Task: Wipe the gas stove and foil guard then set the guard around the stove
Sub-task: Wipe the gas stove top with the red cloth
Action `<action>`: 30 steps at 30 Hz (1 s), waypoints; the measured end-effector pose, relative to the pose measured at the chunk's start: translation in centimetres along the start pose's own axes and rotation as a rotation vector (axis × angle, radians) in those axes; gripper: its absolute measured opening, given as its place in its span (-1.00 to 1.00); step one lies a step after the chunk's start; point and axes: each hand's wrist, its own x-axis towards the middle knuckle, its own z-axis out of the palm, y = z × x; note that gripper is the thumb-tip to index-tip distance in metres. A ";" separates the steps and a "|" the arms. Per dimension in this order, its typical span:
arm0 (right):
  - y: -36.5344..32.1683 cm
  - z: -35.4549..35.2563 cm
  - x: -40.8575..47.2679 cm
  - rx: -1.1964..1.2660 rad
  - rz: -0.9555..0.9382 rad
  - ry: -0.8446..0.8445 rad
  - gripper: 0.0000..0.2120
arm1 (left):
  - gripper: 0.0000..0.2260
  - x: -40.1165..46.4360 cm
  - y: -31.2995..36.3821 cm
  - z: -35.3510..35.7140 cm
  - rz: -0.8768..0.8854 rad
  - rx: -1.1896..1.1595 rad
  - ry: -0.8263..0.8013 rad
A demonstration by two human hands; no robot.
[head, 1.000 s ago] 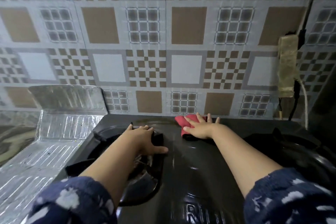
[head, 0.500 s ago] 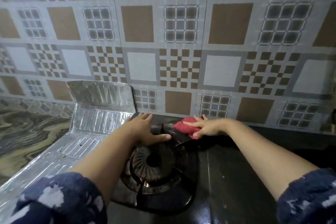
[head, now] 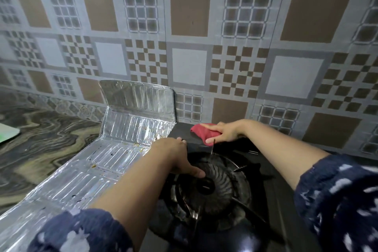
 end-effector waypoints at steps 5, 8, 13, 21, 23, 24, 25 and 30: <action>-2.5 -0.5 1.8 0.052 -0.049 0.029 -0.29 | 0.04 0.0 0.0 0.1 0.013 -0.002 0.018; -4.4 -0.6 2.9 0.056 -0.066 0.074 -0.37 | 0.02 0.2 -0.1 0.2 0.013 -0.028 0.018; -4.7 -1.1 2.4 0.044 -0.005 0.079 -0.45 | -0.05 0.2 0.0 -0.1 0.039 -0.044 -0.002; 3.0 2.5 -5.6 0.197 0.177 0.215 -0.53 | 0.03 1.0 -0.3 0.7 0.015 -0.032 -0.008; 4.0 3.8 -7.4 0.273 0.227 0.336 -0.53 | -0.02 0.8 -0.3 0.5 0.031 -0.023 -0.006; 4.5 4.5 -8.3 0.313 0.261 0.381 -0.52 | -0.05 0.8 -0.3 0.4 0.039 -0.029 -0.009; 4.7 5.3 -9.4 0.341 0.298 0.401 -0.51 | -0.06 0.7 -0.4 0.3 0.047 -0.043 -0.011; 3.9 10.8 -14.8 0.361 0.525 0.410 -0.49 | 0.00 0.0 -0.9 0.7 0.107 -0.082 0.083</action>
